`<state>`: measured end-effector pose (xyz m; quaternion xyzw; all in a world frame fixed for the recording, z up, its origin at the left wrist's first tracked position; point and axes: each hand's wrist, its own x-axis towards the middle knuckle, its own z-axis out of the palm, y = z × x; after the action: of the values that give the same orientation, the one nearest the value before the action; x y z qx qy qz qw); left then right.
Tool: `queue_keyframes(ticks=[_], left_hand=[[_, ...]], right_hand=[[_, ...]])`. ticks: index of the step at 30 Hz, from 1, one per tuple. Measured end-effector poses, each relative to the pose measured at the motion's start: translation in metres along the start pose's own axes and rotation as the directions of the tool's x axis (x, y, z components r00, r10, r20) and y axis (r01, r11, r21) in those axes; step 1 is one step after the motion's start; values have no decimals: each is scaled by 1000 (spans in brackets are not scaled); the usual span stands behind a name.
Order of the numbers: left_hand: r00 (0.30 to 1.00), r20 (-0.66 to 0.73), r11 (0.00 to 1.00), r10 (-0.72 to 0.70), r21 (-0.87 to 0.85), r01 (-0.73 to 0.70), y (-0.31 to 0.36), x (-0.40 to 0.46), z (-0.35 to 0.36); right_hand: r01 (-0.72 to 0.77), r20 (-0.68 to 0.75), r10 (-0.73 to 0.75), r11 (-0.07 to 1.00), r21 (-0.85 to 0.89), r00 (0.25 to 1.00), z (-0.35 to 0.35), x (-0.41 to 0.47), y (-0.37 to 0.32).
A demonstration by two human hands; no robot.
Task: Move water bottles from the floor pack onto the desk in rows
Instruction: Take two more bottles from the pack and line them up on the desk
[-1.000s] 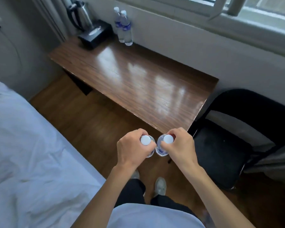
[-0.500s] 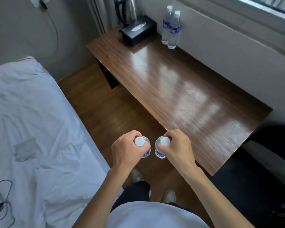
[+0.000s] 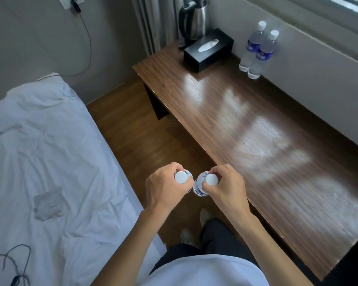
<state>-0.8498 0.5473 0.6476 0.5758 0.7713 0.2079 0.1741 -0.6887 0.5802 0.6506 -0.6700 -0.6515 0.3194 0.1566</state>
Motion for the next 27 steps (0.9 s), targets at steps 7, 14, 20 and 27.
queue_keyframes(ticks=[7,14,20,27], left_hand=[[1000,-11,999,-10,31,10,-16,73,-13],[998,-60,998,-31,48,34,-18,155,-19],[998,-62,998,2,65,2,-12,233,-24],[993,47,991,107,81,-111,-1,315,-22]], right_hand=[[42,64,-41,999,-12,997,13,70,-36],[85,101,-88,996,33,991,9,149,-68],[102,93,-109,992,71,990,-5,211,-93],[2,8,-4,992,123,1000,-6,263,-107]])
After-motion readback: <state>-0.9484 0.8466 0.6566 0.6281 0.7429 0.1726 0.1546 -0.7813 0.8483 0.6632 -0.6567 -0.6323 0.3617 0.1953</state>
